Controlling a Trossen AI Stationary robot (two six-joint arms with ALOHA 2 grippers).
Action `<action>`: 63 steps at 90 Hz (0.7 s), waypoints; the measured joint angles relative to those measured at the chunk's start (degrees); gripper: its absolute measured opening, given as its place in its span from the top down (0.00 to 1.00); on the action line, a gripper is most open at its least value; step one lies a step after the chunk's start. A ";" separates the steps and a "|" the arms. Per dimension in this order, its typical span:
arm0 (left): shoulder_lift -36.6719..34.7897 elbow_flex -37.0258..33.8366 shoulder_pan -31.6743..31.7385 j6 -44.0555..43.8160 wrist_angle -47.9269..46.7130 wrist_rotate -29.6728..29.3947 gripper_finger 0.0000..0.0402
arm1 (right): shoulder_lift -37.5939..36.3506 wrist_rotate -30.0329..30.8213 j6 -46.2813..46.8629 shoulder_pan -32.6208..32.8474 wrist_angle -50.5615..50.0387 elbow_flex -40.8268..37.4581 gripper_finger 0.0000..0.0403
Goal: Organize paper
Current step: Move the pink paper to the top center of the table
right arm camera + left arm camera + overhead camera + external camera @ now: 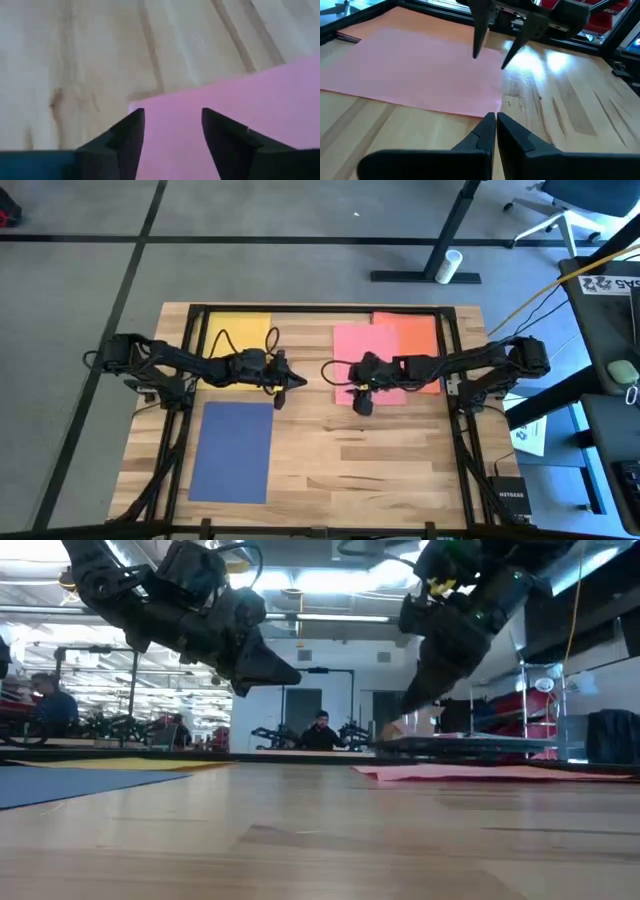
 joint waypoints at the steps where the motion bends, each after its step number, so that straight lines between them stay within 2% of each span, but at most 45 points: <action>1: 0.00 0.00 0.00 0.00 0.01 0.00 1.00 | 0.00 0.14 -0.03 0.00 -0.22 -0.06 0.58; 8: 0.00 0.00 0.00 -0.01 0.01 0.00 1.00 | 0.00 0.51 -0.53 0.00 -0.22 -1.12 0.68; 20: 0.00 0.00 -0.04 -0.05 0.03 0.00 1.00 | 0.02 1.67 -0.96 0.00 0.45 -3.30 0.93; 23: 0.00 0.00 -0.14 -0.12 0.04 0.00 1.00 | 0.02 2.66 -1.10 -0.06 1.01 -3.96 0.96; 42: 0.00 0.00 -1.20 1.51 0.07 0.01 1.00 | 0.04 2.28 0.34 -3.11 2.18 -6.64 0.97; 63: 0.00 0.00 -1.16 1.54 0.13 0.00 1.00 | 4.84 -3.49 0.44 -6.76 6.13 -6.72 0.99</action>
